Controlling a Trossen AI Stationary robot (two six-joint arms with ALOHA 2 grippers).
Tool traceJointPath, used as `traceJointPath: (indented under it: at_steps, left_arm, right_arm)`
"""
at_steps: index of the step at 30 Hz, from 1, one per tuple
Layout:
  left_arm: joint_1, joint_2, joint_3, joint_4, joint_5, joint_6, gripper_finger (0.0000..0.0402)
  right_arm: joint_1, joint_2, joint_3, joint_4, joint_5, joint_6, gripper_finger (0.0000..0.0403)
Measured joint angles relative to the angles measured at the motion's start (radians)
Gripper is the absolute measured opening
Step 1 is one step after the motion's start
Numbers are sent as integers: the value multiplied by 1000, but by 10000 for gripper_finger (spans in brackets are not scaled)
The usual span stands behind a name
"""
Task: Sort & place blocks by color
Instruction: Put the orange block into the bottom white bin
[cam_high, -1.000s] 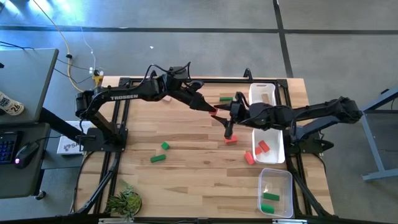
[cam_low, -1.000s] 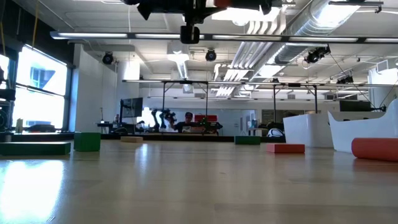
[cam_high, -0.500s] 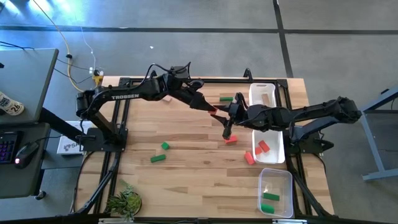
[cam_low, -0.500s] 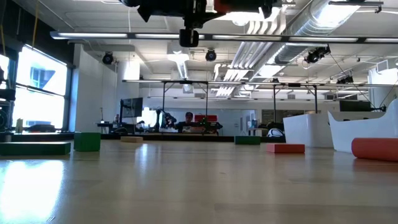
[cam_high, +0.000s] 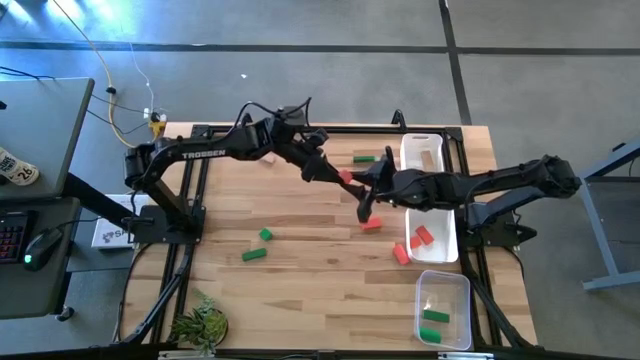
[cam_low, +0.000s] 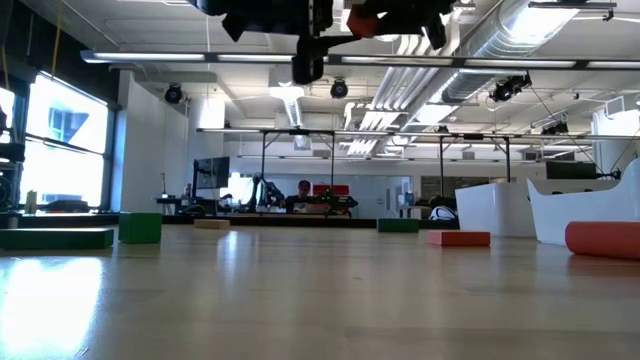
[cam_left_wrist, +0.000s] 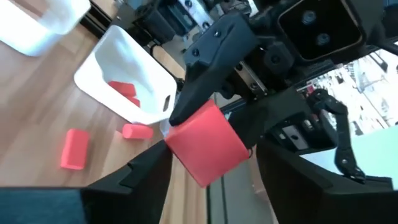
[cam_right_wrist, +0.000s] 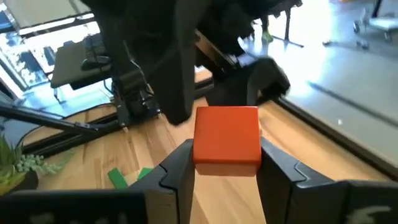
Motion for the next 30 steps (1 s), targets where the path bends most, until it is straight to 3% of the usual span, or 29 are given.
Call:
traceJointPath:
  at_steps: [11,18,24,30]
  left_arm:
    - [78,-2,2,-11,3,170,231]
    - [115,-3,2,-115,-16,343,232]
    - [123,-3,2,-277,-173,496,232]
    - [123,-3,2,-452,-303,626,232]
  right_arm:
    - [1,2,-2,-260,-34,336,110]
    - [44,2,-3,-445,-40,566,110]
    - [103,2,-3,-584,-50,747,110]
    - [150,2,-3,-778,-136,956,110]
